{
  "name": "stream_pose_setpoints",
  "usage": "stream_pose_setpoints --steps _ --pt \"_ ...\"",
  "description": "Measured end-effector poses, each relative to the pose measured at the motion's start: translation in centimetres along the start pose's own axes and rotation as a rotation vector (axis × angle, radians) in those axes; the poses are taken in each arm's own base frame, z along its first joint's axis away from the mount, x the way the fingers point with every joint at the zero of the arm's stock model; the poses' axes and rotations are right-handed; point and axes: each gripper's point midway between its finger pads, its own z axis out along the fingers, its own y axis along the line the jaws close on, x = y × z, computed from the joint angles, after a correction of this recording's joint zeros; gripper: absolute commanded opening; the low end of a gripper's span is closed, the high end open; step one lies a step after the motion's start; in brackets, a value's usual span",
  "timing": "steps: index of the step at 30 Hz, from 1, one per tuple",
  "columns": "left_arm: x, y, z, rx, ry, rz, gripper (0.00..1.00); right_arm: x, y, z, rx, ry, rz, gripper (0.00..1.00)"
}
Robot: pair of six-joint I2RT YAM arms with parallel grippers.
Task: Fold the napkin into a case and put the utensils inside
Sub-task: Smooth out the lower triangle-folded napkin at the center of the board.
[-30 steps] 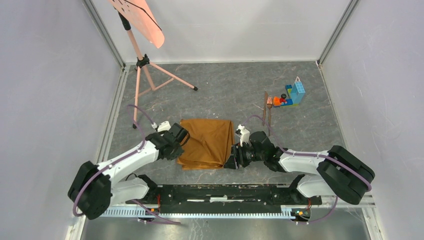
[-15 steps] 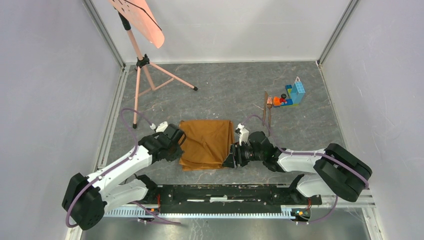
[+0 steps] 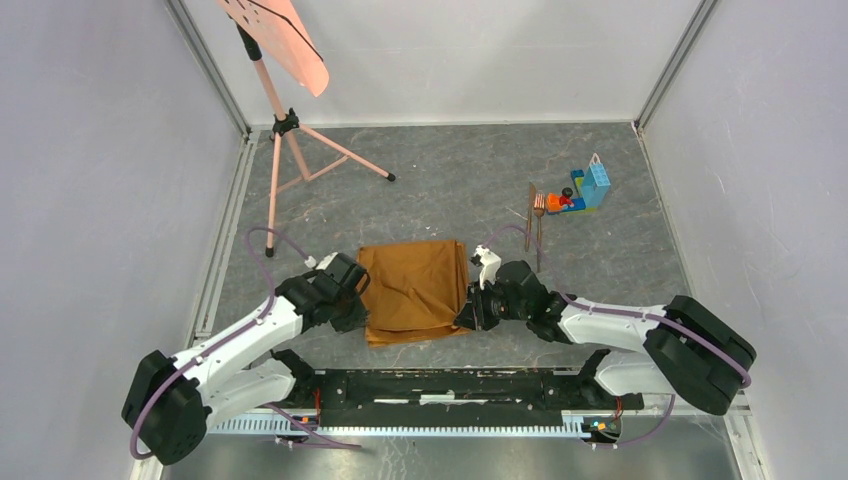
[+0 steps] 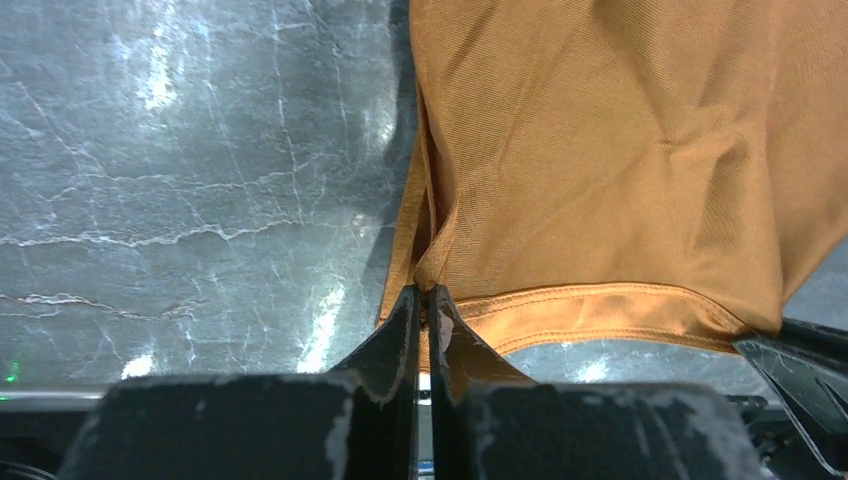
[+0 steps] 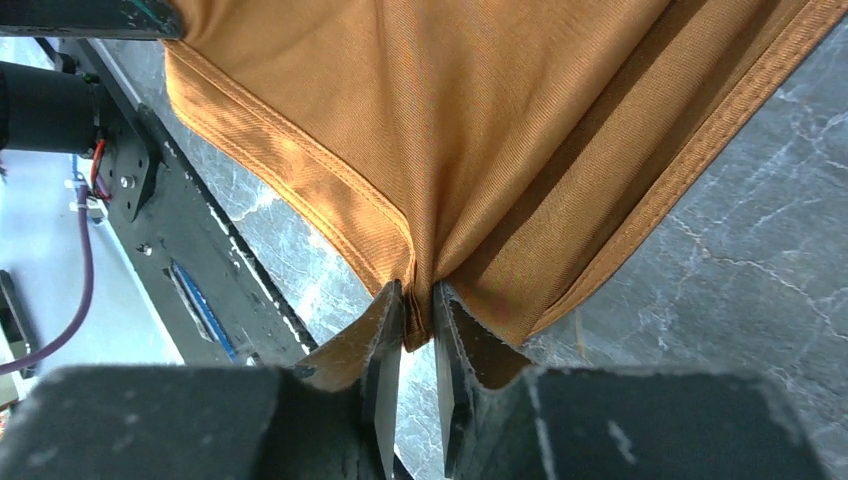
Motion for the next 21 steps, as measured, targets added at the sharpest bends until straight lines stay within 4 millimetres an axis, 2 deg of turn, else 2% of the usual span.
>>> stream_pose_setpoints --steps 6,10,21 --pt "0.4 -0.8 -1.0 0.065 0.018 -0.004 0.08 0.3 -0.5 -0.3 0.023 0.016 -0.034 0.23" --pt "0.7 -1.2 -1.6 0.103 0.031 -0.006 0.13 0.4 -0.6 -0.3 0.027 0.022 -0.043 0.23" --pt "1.1 -0.1 -2.5 0.091 0.038 0.009 0.17 0.5 -0.7 -0.3 0.028 0.024 -0.058 0.25"
